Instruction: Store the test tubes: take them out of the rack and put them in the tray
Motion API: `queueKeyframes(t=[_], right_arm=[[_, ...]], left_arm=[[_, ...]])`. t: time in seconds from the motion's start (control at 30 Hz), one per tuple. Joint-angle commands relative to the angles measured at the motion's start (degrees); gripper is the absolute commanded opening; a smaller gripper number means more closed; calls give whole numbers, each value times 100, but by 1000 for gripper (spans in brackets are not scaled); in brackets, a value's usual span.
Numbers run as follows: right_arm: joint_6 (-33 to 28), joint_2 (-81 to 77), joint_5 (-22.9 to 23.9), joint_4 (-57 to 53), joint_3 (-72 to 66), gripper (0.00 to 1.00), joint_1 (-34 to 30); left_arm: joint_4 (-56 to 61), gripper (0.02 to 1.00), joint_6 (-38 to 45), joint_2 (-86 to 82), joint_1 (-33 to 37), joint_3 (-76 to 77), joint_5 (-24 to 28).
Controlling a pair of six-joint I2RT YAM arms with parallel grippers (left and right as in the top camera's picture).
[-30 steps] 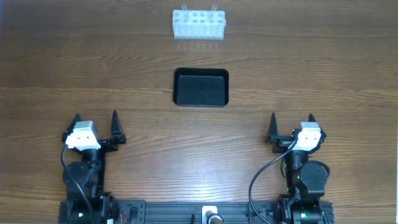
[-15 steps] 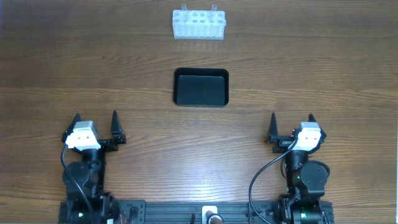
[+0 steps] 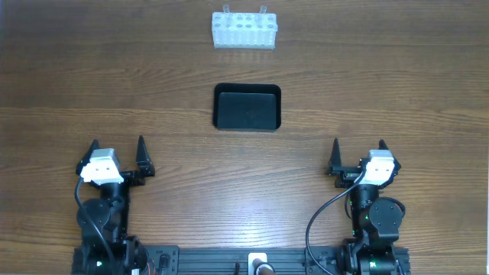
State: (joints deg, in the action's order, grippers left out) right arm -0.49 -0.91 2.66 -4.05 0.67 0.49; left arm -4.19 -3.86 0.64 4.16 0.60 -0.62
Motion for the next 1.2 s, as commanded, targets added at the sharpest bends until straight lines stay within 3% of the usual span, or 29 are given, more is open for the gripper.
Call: queueKeyframes(t=[0.03,0.37,0.63,0.9,1.03,1.2], right_arm=[[-42,63,-28,-20,-35,993,-42],[-44,63,-28,-20,-35,991,-42],[-42,63,-28,-20,-35,991,-42],[-42,63,-26,-20,-35,993,-42],[-42,63,-26,-20,-35,991,-42],[-42,63,-28,-20,-35,991,-42]], left_arm=[[4,996,85,289,20,304,13],[-129,998,63,2850,-229,2739,166],[-647,996,61,5152,-1019,5108,166],[-664,998,-13,6975,-1910,6472,55],[-776,998,-737,7976,-2214,7090,-251],[-1274,996,-883,9206,-2393,8067,-334]])
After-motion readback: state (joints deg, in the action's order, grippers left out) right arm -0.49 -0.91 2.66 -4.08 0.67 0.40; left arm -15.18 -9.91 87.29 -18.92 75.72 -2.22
